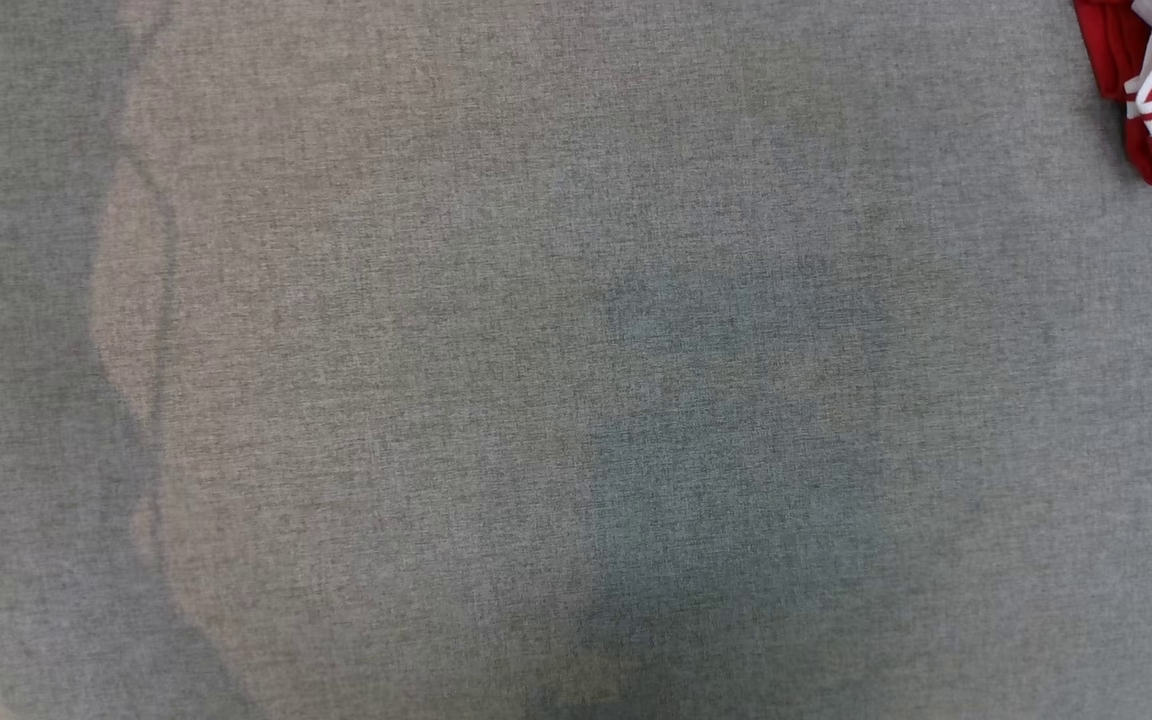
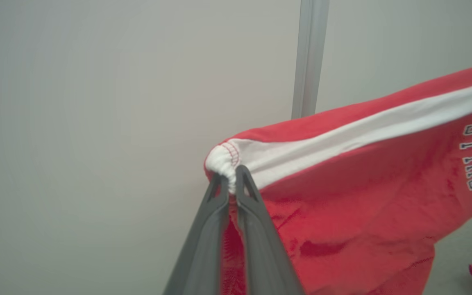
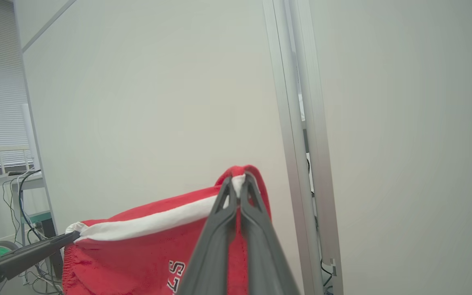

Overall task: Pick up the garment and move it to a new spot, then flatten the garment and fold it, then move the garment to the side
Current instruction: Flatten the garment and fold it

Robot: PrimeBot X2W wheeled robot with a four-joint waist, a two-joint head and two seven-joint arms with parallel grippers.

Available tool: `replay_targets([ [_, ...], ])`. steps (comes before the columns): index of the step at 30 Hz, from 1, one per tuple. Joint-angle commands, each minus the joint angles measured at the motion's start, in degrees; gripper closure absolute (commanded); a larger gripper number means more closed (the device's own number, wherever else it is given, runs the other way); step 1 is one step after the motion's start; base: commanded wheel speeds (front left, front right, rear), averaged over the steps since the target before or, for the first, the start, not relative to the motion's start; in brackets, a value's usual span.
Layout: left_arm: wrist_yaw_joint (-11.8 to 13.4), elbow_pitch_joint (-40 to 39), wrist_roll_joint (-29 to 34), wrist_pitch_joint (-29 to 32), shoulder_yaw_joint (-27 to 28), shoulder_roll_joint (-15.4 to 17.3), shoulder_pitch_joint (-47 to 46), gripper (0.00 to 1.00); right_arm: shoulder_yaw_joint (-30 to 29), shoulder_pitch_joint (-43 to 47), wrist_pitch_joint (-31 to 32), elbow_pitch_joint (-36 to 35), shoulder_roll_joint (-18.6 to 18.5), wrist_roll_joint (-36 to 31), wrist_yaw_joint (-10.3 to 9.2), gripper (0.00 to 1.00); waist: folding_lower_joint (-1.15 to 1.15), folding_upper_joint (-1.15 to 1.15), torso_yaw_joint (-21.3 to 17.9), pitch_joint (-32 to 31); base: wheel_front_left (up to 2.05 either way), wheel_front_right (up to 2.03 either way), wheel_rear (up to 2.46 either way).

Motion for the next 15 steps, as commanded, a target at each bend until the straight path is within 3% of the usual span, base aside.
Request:
replay_targets([
  [1,0.0,1.8,-1.9,-1.7,-0.7,-0.3,-1.3,1.0,-0.5,-1.9,-1.8,1.1,-0.1,-1.3,0.07,1.0,0.0,0.0,0.3,-0.2,0.0,0.0,0.0],
  [5,0.0,2.5,-5.0,-1.3,-3.5,-0.5,-0.6,1.0,0.9,-1.2,-2.4,1.9,0.5,-1.0,0.07,1.0,0.0,0.0,0.7,-0.7,0.0,0.0,0.0],
  [15,0.0,0.9,-13.8,0.0,-18.4,1.9,13.7,1.0,16.5,13.1,-0.5,2.5,-2.8,3.6,0.08,1.0,0.0,0.0,1.3,-4.2,0.0,0.0,0.0],
])
